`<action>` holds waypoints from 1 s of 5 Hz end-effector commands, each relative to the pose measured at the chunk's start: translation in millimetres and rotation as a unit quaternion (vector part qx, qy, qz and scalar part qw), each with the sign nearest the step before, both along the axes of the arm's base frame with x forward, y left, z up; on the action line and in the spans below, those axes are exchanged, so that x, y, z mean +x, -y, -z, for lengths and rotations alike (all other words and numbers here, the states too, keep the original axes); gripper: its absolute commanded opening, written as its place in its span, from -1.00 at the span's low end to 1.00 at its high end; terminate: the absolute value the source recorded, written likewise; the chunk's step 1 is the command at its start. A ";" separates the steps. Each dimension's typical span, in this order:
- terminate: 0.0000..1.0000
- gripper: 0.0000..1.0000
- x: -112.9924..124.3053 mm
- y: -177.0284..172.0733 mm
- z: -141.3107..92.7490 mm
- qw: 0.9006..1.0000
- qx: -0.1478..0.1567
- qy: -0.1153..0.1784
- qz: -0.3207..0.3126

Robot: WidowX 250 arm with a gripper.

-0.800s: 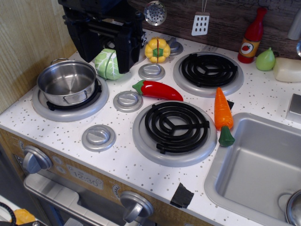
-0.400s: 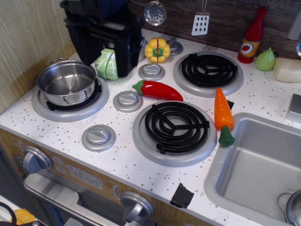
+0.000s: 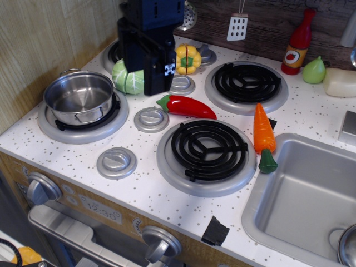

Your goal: Put pepper in pan

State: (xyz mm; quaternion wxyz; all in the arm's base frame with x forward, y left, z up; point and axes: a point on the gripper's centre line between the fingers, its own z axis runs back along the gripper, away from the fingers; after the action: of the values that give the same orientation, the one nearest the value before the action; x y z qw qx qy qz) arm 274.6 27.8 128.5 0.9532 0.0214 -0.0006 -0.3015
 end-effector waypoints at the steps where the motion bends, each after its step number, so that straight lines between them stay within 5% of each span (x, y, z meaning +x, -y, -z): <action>1: -1.00 1.00 45.0 -5.5 18.2 0.987 -0.004 0.062 0.145; 3: -1.00 1.00 93.2 -4.7 51.6 0.969 -0.024 0.096 0.225; 5: -1.00 1.00 102.1 -21.4 83.8 0.959 -0.001 0.110 0.260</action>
State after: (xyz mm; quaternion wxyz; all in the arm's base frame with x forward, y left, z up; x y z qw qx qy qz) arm 372.1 47.9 25.0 0.8410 0.0494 -0.0978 -0.5298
